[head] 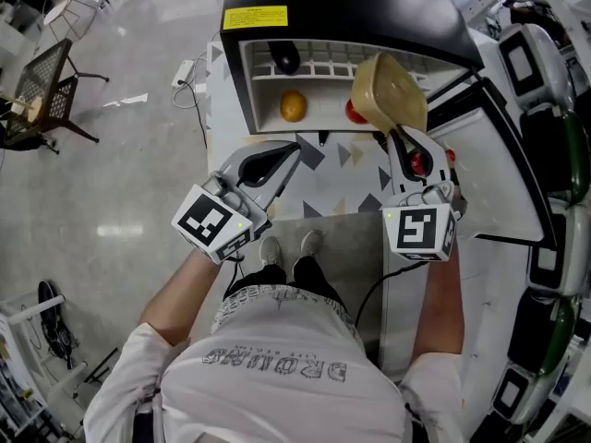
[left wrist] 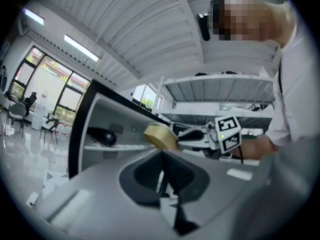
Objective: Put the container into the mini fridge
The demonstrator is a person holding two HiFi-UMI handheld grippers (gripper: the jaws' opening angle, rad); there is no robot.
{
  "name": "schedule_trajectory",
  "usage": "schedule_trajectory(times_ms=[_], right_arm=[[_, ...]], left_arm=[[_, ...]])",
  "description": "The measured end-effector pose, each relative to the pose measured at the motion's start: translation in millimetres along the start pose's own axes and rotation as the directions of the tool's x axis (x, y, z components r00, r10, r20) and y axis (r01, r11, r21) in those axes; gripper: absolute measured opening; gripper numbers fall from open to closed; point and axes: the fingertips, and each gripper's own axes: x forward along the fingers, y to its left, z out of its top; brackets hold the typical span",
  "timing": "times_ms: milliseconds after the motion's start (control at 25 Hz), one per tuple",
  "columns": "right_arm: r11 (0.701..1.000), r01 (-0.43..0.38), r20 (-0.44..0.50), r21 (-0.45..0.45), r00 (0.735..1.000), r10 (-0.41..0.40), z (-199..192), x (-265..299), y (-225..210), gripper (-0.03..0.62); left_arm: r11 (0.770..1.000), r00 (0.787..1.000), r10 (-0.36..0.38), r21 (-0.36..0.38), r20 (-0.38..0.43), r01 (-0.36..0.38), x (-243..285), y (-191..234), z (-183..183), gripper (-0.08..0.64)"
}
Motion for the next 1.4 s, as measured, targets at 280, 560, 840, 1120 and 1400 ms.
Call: schedule_trajectory(times_ms=[280,560,840,1120,1400], right_arm=[[0.996,-0.025,0.014,-0.083,1.0,0.027,-1.7,17.8,-16.4,0.034],[0.987,-0.035,0.011,-0.155,0.999,0.037,-3.5,36.5,-31.4,0.034],[0.983,-0.035,0.016,-0.182,0.999,0.039,-7.1,57.1,-43.2,0.034],[0.97,-0.031,0.005,-0.241,0.999,0.034,-8.8,78.4,-51.3,0.034],[0.963,-0.025,-0.003,-0.27,1.0,0.025,-14.2,93.3,-58.9,0.035]], left_arm=[[1.0,1.0,0.022,-0.012,0.0,-0.022,17.8,2.4,-3.8,0.008],[0.998,0.999,0.049,-0.026,-0.001,-0.049,28.9,7.9,-8.3,0.008],[0.997,0.997,0.072,-0.022,-0.007,-0.073,39.3,13.6,-9.8,0.008],[0.996,0.996,0.085,-0.023,-0.008,-0.085,46.2,15.9,-11.0,0.008],[0.995,0.995,0.1,-0.023,-0.013,-0.1,51.2,18.5,-13.9,0.008]])
